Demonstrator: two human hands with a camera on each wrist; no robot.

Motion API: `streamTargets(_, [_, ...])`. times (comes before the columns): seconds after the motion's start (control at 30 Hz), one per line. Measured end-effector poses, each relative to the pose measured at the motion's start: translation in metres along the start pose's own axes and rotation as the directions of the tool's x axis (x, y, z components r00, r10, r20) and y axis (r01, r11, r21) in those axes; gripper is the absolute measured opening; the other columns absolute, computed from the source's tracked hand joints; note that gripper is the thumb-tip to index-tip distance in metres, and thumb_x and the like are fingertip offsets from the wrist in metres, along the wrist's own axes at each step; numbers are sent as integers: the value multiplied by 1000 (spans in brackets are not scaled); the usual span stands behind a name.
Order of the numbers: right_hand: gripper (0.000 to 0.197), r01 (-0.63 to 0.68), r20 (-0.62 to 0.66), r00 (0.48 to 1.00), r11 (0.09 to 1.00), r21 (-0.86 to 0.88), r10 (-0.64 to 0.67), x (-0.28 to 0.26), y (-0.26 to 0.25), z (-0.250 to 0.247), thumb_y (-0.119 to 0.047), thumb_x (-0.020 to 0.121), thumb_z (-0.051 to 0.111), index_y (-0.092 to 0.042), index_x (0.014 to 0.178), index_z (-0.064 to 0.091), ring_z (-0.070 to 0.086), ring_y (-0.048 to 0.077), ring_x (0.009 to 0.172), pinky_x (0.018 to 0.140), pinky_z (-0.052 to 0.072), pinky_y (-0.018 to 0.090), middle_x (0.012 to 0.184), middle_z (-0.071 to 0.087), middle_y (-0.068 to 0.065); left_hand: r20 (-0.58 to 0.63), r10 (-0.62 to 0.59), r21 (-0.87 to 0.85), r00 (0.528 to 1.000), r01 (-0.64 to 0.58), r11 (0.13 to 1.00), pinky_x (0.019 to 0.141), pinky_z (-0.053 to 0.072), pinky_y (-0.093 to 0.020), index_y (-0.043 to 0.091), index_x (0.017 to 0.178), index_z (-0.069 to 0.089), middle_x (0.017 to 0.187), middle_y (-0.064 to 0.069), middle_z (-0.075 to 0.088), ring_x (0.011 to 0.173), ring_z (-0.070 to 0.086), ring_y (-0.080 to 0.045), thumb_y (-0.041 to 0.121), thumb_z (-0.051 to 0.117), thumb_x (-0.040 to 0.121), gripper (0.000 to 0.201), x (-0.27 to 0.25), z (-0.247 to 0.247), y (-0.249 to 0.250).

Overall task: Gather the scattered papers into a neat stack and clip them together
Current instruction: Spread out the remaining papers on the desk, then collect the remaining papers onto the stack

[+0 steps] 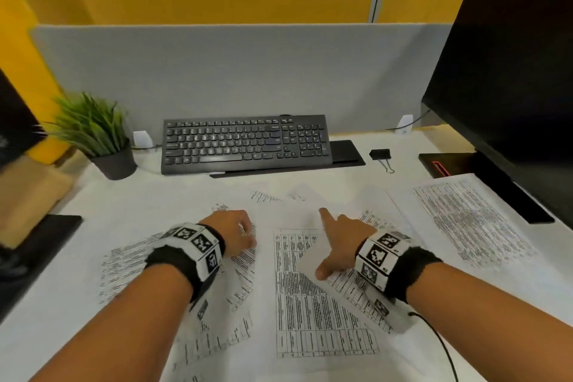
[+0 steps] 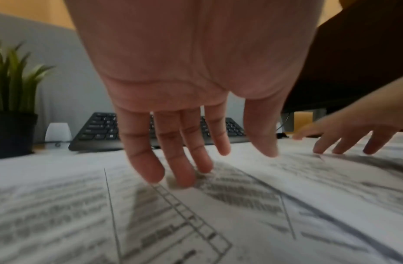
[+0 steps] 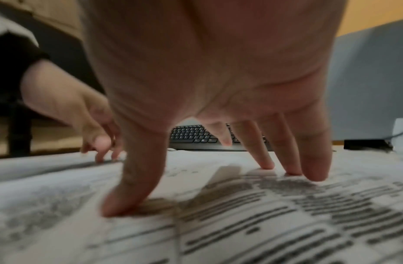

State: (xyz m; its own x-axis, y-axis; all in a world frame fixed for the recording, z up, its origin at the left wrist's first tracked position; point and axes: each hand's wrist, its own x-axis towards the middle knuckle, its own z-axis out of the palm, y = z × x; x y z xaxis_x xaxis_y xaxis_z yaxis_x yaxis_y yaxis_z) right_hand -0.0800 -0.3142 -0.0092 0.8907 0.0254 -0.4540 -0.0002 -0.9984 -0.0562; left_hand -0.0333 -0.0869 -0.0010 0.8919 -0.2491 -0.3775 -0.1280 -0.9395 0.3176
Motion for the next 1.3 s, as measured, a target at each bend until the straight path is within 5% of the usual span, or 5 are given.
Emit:
streamTargets(0.3, [84,246,-121,968,936,253,-221,-14,-21,12,-31,79,72,-31,146,21,44,23,126,102,40,38,140,44,2,76,-108,114,991,99,989,105,37,-45,31,141,27,144,-8,29,131,35,-32,51,72,73,84,16,25,8])
streamTargets(0.57, [102,-181,-85,978,977,116,192,37,44,-15,-51,64,77,-22,143,21,46,32,122,98,44,45,136,42,10,-134,-92,71,987,102,992,105,36,-42,36,134,40,137,-8,37,127,39,-29,19,52,91,48,13,0,-33])
streamTargets(0.7, [101,-187,-117,973,978,92,197,38,47,-13,-51,62,79,-23,142,22,51,28,117,96,45,44,131,50,5,-120,-286,248,951,307,919,107,34,-45,34,143,23,142,-8,32,132,32,-32,36,72,76,83,8,-25,-95])
streamTargets(0.93, [17,96,-193,979,983,154,-65,38,13,-29,-17,77,70,-25,81,56,54,20,89,66,41,21,94,56,-1,23,-312,263,950,295,919,109,31,-48,27,147,1,151,-5,24,136,30,-34,80,72,35,143,0,-17,-139])
streamTargets(1.3, [44,216,-154,959,965,-149,-238,54,-52,-33,-21,79,70,-25,118,48,53,22,105,91,40,32,118,54,0,-79,-308,226,948,318,921,108,29,-48,27,148,10,147,-4,26,135,24,-33,68,71,59,115,-4,-15,-141])
